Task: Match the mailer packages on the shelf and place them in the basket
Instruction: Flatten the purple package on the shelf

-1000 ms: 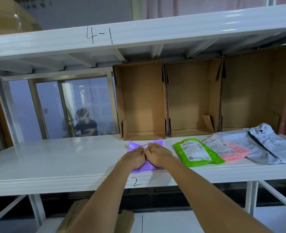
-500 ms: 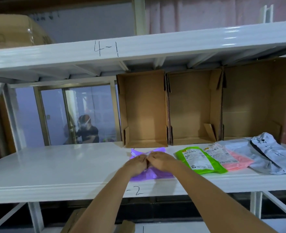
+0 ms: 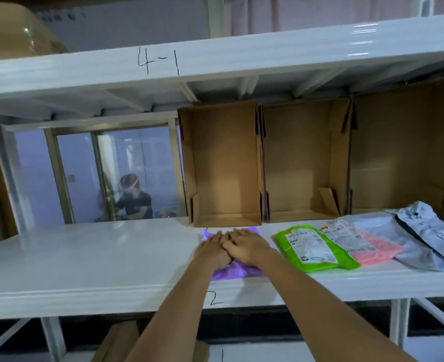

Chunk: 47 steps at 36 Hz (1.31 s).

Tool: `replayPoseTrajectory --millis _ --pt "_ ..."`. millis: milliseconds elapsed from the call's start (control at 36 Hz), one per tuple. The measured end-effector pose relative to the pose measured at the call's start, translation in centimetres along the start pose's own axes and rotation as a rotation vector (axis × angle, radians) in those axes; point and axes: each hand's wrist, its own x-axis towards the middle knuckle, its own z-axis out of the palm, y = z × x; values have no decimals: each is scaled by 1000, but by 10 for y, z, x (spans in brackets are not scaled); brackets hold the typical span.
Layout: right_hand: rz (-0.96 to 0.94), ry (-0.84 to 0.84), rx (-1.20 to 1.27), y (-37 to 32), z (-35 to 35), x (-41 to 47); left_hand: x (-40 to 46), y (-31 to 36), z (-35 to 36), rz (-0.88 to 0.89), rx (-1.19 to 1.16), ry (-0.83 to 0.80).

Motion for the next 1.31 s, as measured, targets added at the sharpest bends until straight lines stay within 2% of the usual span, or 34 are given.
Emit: replayPoseTrajectory --millis 111,306,556,917,1139,1222,1306 --pt "36 -81 33 1 -4 6 7 -4 0 -25 -49 -12" --pt "58 -61 129 4 -4 9 13 -4 0 -54 -65 -17" --pt "63 -84 75 8 2 14 11 -3 1 -68 -79 -6" --pt "84 41 107 9 9 10 3 4 10 -83 8 167" --pt "106 127 46 10 6 11 -20 1 16 56 -107 127" --pt "84 191 7 9 8 11 -19 -3 17 29 -27 81" --pt "30 118 18 10 10 3 -10 -9 17 -29 20 15"
